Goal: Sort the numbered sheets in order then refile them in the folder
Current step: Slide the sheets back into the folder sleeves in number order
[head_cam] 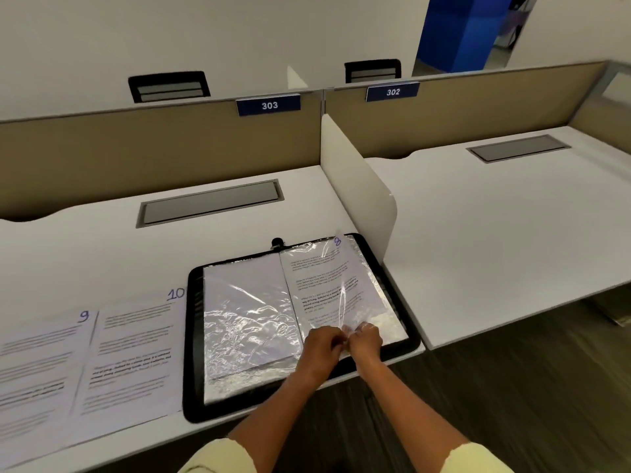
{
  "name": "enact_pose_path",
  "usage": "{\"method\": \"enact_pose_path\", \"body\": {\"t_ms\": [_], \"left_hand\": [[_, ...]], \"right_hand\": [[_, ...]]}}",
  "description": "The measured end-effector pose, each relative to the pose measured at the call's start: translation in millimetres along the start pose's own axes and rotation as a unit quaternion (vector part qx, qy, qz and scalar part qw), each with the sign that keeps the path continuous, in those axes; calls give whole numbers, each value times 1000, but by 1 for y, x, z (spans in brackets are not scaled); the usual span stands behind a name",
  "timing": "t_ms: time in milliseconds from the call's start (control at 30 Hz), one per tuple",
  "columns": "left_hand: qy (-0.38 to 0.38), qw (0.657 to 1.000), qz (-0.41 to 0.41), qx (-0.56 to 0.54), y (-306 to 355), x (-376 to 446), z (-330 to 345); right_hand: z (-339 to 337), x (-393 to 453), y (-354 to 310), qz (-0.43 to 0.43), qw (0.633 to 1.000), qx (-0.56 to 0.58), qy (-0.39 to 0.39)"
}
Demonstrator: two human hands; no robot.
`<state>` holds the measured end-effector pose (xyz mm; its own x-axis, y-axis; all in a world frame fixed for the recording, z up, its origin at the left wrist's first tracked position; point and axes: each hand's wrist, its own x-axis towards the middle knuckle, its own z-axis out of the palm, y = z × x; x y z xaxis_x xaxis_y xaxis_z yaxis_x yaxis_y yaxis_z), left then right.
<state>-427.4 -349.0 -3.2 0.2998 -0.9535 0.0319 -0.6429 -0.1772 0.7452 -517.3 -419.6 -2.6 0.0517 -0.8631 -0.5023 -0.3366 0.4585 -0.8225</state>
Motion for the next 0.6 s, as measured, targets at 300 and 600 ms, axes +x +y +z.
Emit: {"method": "enact_pose_path", "body": {"t_ms": [300, 600], "left_hand": [[6, 1000, -9, 21, -1, -1, 11], [-1, 999, -44, 2, 0, -4, 22]], "right_hand": [[-24, -2, 16, 45, 992, 118, 21], [-66, 7, 4, -20, 987, 63, 149]]}}
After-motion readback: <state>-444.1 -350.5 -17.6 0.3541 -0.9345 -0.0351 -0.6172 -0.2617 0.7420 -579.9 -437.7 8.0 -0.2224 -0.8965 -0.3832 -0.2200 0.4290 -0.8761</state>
